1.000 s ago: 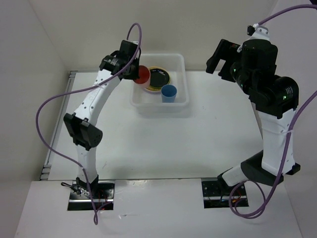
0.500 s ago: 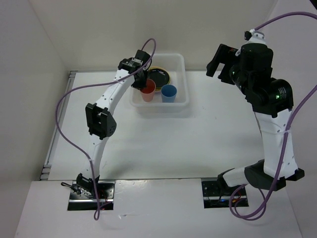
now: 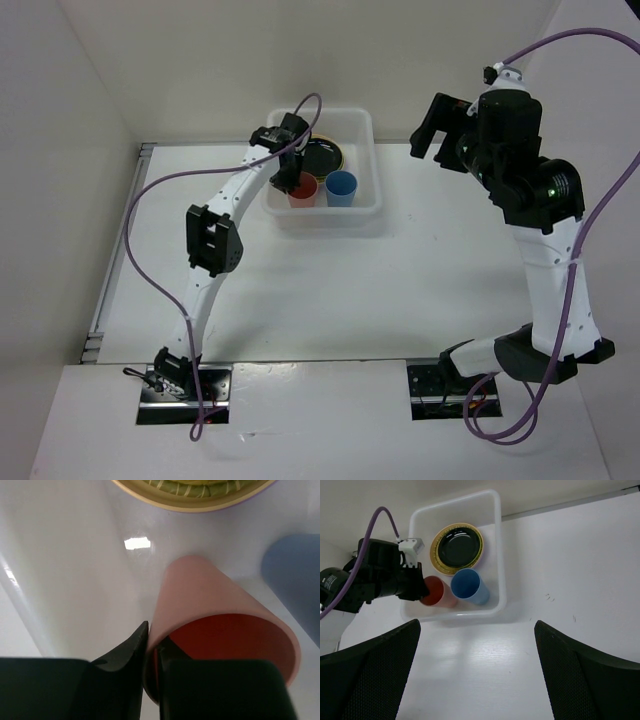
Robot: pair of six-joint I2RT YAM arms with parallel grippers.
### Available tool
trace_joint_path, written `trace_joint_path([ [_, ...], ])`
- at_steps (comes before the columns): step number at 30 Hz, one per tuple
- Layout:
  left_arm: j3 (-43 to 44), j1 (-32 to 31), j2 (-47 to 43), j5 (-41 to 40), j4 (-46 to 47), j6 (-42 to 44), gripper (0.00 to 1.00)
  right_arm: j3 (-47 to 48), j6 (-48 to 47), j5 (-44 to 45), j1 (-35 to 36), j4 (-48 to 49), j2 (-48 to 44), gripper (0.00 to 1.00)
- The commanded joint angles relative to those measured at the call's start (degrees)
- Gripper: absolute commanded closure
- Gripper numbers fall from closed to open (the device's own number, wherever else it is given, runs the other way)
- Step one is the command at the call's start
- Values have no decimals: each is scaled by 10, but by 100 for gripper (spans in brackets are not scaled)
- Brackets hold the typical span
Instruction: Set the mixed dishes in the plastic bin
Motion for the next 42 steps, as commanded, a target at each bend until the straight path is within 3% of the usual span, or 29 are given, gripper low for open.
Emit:
trace_joint_path([
  [1,32,4,9,10,-10,12,81,-9,-8,-12,-2,31,-13,1],
  [4,38,9,4,-3,-10,12,62,-9,-8,-12,-2,31,-13,1],
  [10,105,9,-29,-20,-60,7,42,-19,-8,-23,-2,31,-6,1],
  [18,54,9,-152,-21,-70,-1,29,-88,-8,-45,-2,71,-11,1],
  [23,19,-13,-253,-64,-85,-24,25,-191,-16,-140,-2,159,-38,1],
  [25,-24,-19,-327,-70,-52,-24,18,-235,-2,-167,-2,200,-38,1],
  [30,-257,-24,-550,-78,31,-42,8,-287,-7,-217,-2,226,-28,1],
  [32,-333,-24,-653,-84,82,-49,0,-310,-7,-228,-2,239,-28,1],
  [33,-403,-24,-685,-84,111,-56,0,-318,-7,-235,-7,256,-35,1],
  [37,-546,-11,-807,-90,148,-68,0,-354,-7,-274,-7,295,-45,1],
  [42,-638,-6,-895,-95,150,-93,0,-389,-13,-271,-7,296,-57,1],
])
